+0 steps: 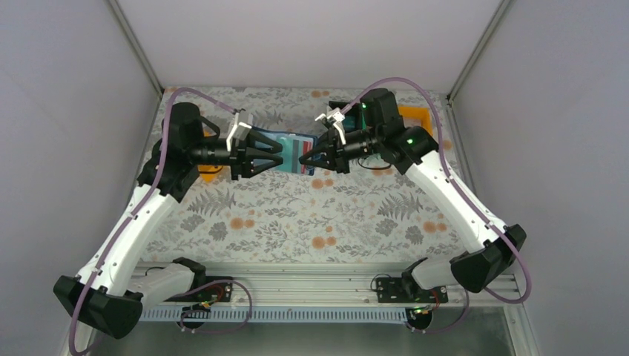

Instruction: Take the credit cards out of the card holder

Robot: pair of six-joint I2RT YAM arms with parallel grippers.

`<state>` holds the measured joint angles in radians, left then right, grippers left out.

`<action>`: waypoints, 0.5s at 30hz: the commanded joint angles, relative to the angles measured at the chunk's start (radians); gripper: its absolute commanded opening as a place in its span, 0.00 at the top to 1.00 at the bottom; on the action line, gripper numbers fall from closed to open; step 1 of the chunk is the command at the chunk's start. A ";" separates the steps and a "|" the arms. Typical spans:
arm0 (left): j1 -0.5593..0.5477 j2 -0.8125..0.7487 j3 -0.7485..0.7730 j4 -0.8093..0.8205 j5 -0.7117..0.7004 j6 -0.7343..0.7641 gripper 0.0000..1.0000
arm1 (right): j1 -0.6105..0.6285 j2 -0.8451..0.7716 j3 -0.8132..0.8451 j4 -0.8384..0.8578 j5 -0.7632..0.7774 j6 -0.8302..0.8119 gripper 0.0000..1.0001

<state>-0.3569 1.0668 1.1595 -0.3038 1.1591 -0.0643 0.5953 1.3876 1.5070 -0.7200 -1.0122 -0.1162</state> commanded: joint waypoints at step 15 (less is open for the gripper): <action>0.000 -0.009 0.051 -0.151 -0.096 0.180 0.58 | 0.022 -0.035 0.034 0.048 -0.110 -0.066 0.93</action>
<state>-0.3733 1.0657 1.1828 -0.3634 1.1503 0.0166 0.6109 1.4158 1.5314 -0.7113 -1.0229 -0.1562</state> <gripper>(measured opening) 0.419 0.098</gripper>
